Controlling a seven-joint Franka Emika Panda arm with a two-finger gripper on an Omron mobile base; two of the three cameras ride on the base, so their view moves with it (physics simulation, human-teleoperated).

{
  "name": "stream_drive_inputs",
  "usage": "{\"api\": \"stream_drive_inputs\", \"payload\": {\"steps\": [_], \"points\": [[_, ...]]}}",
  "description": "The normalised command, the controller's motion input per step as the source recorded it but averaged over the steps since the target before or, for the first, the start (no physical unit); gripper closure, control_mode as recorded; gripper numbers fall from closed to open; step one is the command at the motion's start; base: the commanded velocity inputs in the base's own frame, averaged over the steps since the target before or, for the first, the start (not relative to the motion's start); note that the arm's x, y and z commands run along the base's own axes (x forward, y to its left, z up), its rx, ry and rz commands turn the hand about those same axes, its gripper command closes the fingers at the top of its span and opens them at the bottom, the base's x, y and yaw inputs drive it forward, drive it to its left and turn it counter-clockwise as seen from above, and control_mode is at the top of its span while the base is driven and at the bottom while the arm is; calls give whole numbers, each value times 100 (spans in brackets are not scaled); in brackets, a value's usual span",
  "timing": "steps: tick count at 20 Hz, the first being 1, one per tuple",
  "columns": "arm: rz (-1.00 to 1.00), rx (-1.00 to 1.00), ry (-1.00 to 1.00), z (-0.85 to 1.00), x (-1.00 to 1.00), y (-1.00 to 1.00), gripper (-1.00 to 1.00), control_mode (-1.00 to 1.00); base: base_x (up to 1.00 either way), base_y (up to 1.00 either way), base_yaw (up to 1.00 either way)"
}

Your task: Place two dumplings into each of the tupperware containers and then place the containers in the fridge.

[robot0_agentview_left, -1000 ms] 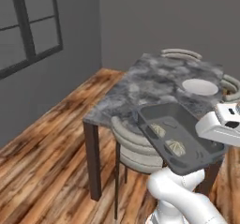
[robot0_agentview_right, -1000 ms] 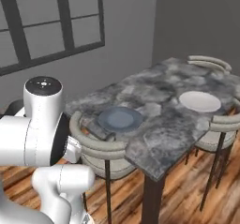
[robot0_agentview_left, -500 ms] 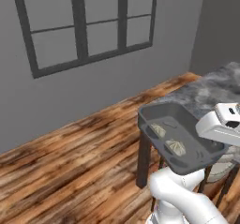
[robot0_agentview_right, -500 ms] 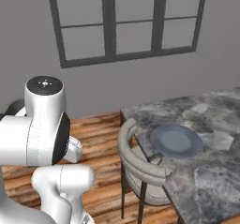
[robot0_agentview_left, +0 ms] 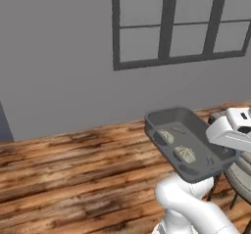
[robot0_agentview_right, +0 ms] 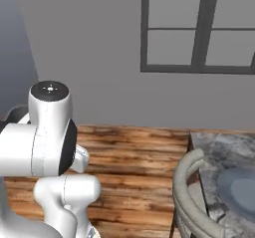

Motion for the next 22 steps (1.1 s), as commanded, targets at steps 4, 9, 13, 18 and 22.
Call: {"api": "stream_drive_inputs", "payload": {"steps": [4,9,13,18,22], "points": [[0,0,0,0,0,0,100,100,34,53,61],[0,0,0,0,0,0,100,100,39,50,62],[0,0,0,0,0,0,100,100,50,46,55],[0,0,0,0,0,0,100,100,70,25,48],[0,0,0,0,0,0,100,100,88,1,41]]}}
